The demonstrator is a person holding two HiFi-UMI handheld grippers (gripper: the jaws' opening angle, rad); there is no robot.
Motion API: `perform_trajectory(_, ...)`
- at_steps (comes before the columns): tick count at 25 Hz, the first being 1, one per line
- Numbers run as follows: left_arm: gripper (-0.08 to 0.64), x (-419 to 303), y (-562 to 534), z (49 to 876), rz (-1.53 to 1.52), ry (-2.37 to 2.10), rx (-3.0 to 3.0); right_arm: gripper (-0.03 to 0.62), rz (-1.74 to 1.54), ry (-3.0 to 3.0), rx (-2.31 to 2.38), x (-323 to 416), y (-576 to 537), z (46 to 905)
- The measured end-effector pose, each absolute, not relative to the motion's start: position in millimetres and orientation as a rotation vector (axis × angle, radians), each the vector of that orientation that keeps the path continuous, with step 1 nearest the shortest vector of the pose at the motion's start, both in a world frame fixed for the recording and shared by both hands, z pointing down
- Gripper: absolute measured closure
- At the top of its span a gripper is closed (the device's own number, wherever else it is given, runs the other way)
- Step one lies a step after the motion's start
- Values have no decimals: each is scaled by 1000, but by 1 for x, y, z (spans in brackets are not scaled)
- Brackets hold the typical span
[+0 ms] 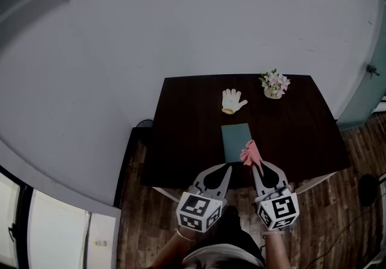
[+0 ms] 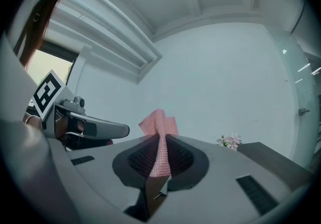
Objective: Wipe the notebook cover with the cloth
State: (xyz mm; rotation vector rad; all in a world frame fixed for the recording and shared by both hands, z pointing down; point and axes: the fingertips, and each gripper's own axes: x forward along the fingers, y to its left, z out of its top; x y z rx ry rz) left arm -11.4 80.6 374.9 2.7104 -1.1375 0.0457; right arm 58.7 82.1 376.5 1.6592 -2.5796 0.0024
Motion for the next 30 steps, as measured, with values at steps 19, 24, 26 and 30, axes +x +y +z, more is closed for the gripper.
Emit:
perform_trajectory(19,540,38,-69,400,126,-1181,2661,551,52,-2619,1434,101,-77,403)
perform_trajectory(24,541,36,-92,417,137,-1197,2620,551,41,-2599,1332,99,-108,422)
perform_trajectory(26,540,33,-97,426,154,-1195,2602,551,28,-2582,1296,96,-118,430)
perform_trajectory(30,541,25,-105,444,193,-1176,2569,551,14,-2550,1235,89,-134,448)
